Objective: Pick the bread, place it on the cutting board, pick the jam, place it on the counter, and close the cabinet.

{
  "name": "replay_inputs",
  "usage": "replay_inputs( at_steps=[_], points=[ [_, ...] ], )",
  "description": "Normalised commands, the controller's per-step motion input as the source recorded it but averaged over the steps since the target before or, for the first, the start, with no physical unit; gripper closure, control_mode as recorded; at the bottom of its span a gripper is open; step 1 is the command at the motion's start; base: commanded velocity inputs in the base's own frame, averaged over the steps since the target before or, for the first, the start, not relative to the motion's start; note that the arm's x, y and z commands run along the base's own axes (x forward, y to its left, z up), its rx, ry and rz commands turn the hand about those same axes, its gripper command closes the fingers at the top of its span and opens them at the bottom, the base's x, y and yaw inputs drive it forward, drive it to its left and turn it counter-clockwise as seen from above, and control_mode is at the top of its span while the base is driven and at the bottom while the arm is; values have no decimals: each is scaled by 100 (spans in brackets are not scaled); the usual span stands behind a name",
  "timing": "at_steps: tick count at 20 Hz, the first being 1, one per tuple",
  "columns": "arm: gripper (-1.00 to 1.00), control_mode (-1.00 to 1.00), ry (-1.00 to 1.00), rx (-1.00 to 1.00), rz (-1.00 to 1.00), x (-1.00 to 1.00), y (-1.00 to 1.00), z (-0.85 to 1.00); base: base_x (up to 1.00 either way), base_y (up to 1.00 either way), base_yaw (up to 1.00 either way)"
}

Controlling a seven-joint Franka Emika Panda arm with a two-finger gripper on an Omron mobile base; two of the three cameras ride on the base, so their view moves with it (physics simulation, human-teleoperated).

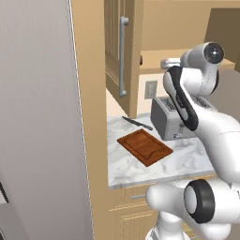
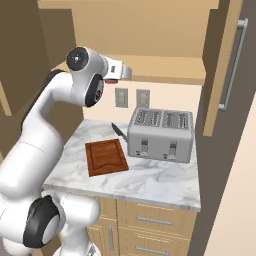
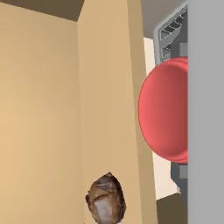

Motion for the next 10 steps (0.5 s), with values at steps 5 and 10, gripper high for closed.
replay_inputs(
  at_steps=[5, 10],
  points=[
    [100, -100, 0, 0, 4, -57, -20, -22, 0, 0, 0],
    [100, -100, 0, 0, 5, -50, -23, -33, 0, 0, 0]
  ],
)
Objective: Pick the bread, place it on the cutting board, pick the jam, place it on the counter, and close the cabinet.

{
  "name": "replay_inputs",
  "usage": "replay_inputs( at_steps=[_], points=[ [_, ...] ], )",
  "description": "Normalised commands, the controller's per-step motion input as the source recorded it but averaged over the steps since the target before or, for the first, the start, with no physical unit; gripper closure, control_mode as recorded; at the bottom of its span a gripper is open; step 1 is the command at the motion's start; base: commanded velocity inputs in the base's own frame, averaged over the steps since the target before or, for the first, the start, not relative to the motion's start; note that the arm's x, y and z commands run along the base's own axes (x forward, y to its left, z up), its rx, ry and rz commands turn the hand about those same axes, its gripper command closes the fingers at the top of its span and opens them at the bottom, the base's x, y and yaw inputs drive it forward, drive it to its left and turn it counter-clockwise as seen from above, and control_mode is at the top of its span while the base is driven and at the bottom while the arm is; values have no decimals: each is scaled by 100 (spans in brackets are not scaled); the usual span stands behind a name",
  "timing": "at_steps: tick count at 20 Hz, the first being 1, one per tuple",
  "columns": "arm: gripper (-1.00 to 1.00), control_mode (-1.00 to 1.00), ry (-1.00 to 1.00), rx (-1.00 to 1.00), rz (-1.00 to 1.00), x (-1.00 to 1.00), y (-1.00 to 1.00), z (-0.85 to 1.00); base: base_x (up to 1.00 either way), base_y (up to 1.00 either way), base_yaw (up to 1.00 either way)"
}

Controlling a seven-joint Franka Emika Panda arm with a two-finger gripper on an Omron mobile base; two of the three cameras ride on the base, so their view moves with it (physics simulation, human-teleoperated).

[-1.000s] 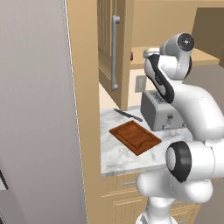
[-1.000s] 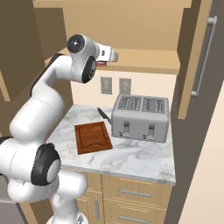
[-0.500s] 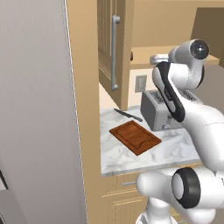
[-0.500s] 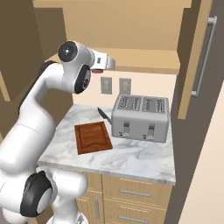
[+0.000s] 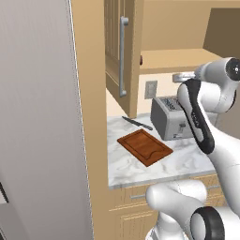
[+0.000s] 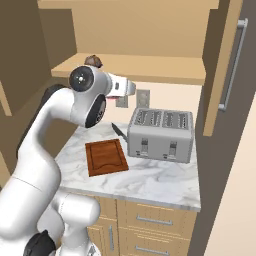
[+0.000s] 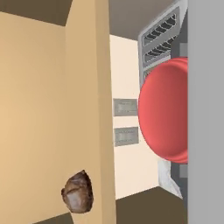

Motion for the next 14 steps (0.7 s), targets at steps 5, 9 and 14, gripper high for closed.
replay_inputs(
  at_steps=[5, 9, 14],
  points=[
    [100, -100, 0, 0, 6, -40, -23, -40, 0, 0, 0],
    [100, -100, 0, -2, 5, -33, -18, -44, 0, 0, 0],
    [100, -100, 0, -3, 4, -19, -16, -39, 0, 0, 0]
  ],
)
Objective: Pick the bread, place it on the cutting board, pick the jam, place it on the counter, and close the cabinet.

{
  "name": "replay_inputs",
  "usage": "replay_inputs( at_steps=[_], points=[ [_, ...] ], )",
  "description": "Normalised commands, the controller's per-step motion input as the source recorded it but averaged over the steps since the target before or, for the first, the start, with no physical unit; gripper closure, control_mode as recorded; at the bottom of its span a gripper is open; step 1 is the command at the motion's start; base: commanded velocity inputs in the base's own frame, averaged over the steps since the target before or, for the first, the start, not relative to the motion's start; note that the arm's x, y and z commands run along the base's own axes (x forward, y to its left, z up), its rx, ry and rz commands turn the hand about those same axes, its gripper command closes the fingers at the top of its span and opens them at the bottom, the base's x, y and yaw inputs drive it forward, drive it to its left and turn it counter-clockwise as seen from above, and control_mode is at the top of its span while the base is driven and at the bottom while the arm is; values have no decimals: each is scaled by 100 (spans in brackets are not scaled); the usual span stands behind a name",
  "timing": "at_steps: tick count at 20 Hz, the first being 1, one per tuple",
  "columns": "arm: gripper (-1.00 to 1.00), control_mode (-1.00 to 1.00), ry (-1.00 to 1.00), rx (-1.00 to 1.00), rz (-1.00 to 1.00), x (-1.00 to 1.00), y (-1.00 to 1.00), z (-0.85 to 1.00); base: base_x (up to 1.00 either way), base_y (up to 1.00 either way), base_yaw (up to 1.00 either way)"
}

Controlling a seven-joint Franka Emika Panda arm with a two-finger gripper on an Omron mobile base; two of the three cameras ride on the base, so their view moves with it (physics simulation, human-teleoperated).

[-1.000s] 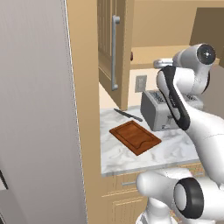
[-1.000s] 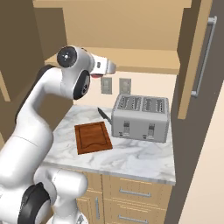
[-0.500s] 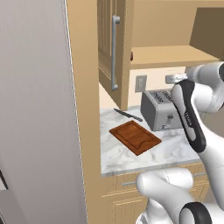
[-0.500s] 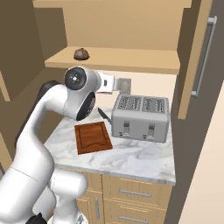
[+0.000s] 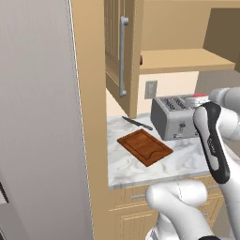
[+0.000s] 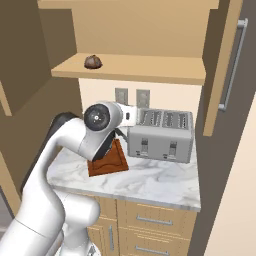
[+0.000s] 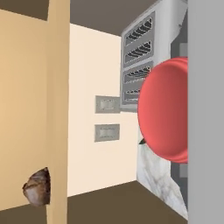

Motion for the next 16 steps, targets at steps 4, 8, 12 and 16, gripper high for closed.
replay_inputs(
  at_steps=[4, 8, 12, 16],
  points=[
    [100, -100, 0, -2, 2, -1, -12, -28, 0, 0, 0],
    [100, -100, 0, -1, 2, 0, -16, -29, 0, 0, 0],
    [100, -100, 0, 0, 4, 0, -24, -24, 0, 0, 0],
    [100, -100, 0, -3, 3, 0, -16, -34, 0, 0, 0]
  ],
)
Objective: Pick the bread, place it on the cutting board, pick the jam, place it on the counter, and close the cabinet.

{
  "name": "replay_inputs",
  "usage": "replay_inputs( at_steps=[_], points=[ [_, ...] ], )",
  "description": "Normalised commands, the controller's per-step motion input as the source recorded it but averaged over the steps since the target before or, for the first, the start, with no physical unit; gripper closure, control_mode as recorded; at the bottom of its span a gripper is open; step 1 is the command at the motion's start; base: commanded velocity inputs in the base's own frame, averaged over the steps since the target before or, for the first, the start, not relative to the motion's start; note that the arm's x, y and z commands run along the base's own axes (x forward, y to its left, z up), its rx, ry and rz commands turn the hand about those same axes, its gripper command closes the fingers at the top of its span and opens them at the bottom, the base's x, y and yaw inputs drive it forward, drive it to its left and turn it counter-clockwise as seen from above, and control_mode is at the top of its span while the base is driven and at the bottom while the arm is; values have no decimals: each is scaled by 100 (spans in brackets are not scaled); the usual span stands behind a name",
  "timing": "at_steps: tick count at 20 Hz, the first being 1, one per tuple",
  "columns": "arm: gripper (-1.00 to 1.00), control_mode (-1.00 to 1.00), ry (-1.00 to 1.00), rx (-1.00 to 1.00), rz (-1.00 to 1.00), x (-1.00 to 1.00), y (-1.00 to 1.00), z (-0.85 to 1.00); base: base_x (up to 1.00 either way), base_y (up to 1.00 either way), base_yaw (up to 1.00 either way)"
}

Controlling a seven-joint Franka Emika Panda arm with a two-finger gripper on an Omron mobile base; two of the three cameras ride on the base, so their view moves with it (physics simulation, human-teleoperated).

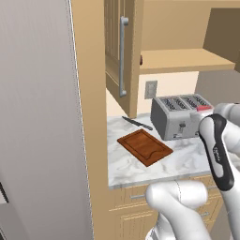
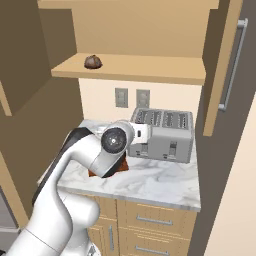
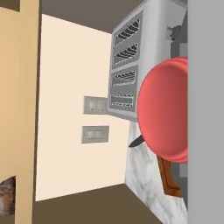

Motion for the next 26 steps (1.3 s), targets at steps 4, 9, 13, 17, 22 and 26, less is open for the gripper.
replay_inputs(
  at_steps=[4, 9, 13, 17, 22, 26],
  points=[
    [100, -100, 0, -3, 3, 0, -12, -37, 0, 0, 0],
    [100, -100, 0, -2, 3, 0, -8, -39, 0, 0, 0],
    [100, -100, 0, -1, 4, 0, -9, -40, 0, 0, 0],
    [100, -100, 0, 0, 4, 0, -10, -36, 0, 0, 0],
    [100, -100, 0, 0, 4, 0, -9, -38, 0, 0, 0],
    [100, -100, 0, -1, 4, 0, -9, -41, 0, 0, 0]
  ],
)
